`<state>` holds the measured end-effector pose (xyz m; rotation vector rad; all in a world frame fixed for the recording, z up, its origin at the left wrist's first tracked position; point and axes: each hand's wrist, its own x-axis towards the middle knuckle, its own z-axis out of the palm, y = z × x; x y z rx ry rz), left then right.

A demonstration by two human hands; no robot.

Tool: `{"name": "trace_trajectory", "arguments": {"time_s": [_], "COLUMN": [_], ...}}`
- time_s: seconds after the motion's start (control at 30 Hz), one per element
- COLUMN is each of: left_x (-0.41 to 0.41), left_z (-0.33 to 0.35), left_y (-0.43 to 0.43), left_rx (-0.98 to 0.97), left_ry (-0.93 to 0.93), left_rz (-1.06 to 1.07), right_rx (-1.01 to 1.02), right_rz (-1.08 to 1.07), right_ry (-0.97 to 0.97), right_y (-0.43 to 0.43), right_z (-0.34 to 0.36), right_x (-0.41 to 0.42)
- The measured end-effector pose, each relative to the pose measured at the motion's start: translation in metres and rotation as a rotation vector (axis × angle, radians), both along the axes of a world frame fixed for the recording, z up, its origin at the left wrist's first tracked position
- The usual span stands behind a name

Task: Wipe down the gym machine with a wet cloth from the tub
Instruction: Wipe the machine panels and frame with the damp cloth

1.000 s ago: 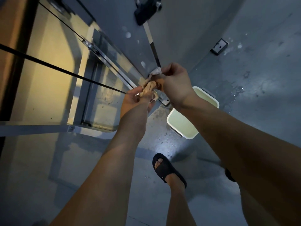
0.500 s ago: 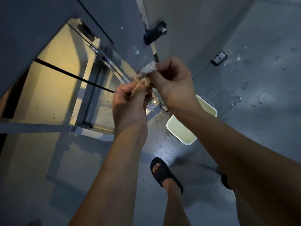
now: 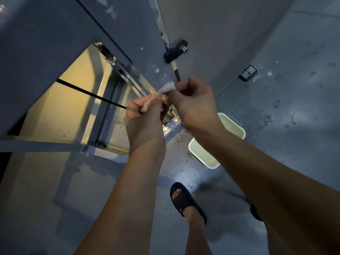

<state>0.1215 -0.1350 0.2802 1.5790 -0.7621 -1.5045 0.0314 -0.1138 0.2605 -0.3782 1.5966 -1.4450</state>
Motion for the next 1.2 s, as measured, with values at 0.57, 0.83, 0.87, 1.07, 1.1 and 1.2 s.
{"name": "trace_trajectory", "arguments": {"time_s": [0.57, 0.83, 0.87, 1.07, 1.1, 1.2], "left_x": [0.004, -0.002, -0.004, -0.004, -0.004, 0.0], "left_z": [0.041, 0.042, 0.042, 0.063, 0.068, 0.081], "left_y": [0.01, 0.013, 0.017, 0.023, 0.02, 0.017], "left_rx": [-0.11, 0.067, 0.08, -0.04, -0.086, -0.148], "left_ry": [0.194, -0.011, 0.013, 0.192, 0.249, 0.301], "left_rz": [-0.03, -0.02, -0.022, 0.08, 0.079, 0.113], "right_rx": [-0.111, 0.032, 0.028, -0.138, -0.176, -0.304], "right_rz": [-0.038, -0.145, -0.164, -0.082, -0.04, 0.06], "right_ry": [-0.072, -0.383, -0.461, -0.736, -0.715, -0.683], "right_y": [0.004, -0.001, -0.001, 0.011, 0.014, 0.021], "right_z": [0.037, 0.03, 0.03, 0.043, 0.048, 0.068], "right_x": [0.001, 0.0, -0.001, -0.005, -0.004, 0.0]}}
